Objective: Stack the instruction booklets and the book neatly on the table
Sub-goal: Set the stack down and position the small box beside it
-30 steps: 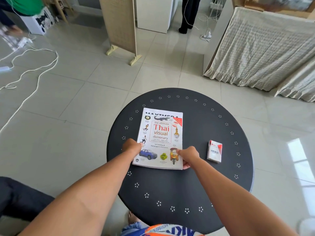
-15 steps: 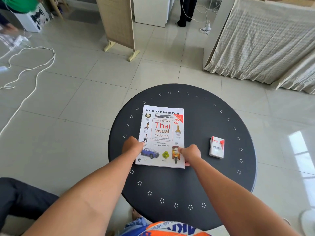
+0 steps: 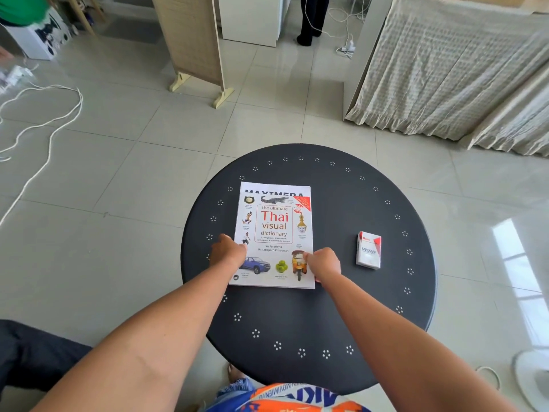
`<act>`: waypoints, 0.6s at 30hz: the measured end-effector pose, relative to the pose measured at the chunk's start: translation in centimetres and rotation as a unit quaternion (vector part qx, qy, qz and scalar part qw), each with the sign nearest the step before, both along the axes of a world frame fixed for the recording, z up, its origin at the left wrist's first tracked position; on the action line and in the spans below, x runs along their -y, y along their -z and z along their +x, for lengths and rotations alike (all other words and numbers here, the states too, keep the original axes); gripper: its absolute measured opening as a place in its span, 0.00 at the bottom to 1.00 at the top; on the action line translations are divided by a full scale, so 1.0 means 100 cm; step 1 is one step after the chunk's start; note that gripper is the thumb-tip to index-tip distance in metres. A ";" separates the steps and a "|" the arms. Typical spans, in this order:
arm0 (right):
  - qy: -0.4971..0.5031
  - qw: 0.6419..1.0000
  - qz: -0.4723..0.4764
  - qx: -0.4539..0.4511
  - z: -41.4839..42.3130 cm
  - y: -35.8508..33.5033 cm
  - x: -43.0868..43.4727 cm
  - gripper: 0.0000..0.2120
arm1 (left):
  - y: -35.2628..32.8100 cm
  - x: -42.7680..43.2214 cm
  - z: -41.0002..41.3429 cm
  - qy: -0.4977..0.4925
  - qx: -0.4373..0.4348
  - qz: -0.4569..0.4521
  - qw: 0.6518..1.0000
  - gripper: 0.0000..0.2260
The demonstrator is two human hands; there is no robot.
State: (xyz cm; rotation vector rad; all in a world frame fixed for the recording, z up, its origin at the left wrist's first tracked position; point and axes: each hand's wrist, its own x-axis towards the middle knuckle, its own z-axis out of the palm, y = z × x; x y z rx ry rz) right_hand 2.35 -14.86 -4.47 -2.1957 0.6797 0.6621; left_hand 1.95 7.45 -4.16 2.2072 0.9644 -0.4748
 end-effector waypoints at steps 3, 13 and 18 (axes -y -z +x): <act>0.008 1.000 0.018 0.022 -0.004 -0.005 0.007 0.14 | -0.010 0.014 -0.003 0.024 0.019 0.059 0.998 0.27; 0.038 0.971 -0.196 0.132 -0.020 -0.027 0.069 0.23 | -0.009 0.083 -0.018 0.324 0.100 0.132 0.932 0.29; 0.013 0.969 -0.230 0.087 -0.023 -0.024 0.094 0.41 | -0.006 0.106 -0.027 0.397 0.004 0.121 0.910 0.38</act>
